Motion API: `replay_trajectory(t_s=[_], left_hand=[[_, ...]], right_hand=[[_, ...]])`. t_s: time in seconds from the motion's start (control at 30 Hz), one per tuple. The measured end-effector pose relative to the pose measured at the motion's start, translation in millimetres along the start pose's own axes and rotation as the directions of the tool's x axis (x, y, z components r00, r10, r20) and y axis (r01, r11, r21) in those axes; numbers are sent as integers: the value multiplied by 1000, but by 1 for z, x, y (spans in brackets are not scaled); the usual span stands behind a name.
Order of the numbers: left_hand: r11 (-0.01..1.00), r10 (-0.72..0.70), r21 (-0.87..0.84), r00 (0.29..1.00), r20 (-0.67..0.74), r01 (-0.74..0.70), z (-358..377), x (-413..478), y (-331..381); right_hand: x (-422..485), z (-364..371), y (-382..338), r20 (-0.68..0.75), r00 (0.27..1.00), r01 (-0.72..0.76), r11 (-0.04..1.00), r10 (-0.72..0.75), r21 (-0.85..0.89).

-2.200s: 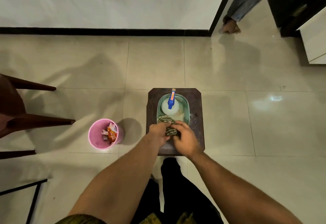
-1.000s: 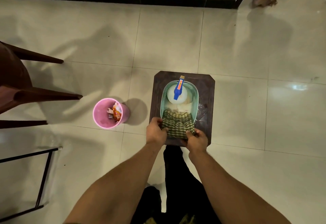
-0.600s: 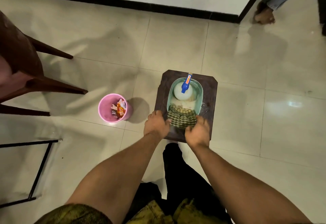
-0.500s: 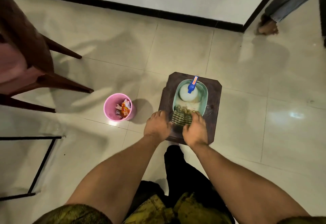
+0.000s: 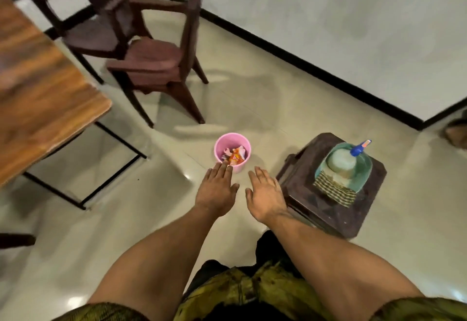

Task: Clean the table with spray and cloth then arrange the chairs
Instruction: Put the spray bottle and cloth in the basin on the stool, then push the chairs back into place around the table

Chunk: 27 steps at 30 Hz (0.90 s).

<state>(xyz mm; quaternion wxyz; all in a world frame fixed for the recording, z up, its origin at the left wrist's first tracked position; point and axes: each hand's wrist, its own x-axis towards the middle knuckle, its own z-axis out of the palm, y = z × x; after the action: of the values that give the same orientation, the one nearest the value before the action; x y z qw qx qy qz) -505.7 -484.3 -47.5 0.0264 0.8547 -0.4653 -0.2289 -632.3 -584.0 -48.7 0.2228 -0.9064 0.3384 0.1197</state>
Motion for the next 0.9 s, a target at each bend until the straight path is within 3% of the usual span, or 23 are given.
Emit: replay_trajectory(t_s=[0.2, 0.33, 0.6, 0.9], left_hand=[[978, -203, -61, 975, -95, 198, -1, -96, -103], [911, -403, -143, 909, -108, 387, 11, -166, -167], [660, -730, -346, 677, -89, 667, 26, -249, -274], [421, -886, -447, 463, -18, 789, -1, -279, -410]], right_hand=[[-14, 47, -118, 66, 981, 189, 977, -183, -101], [-27, 77, -198, 165, 927, 361, 920, -337, -151], [-9, 132, -348, 357, 750, 646, 735, -558, -208], [50, 182, -511, 473, 543, 825, 544, -693, -150]])
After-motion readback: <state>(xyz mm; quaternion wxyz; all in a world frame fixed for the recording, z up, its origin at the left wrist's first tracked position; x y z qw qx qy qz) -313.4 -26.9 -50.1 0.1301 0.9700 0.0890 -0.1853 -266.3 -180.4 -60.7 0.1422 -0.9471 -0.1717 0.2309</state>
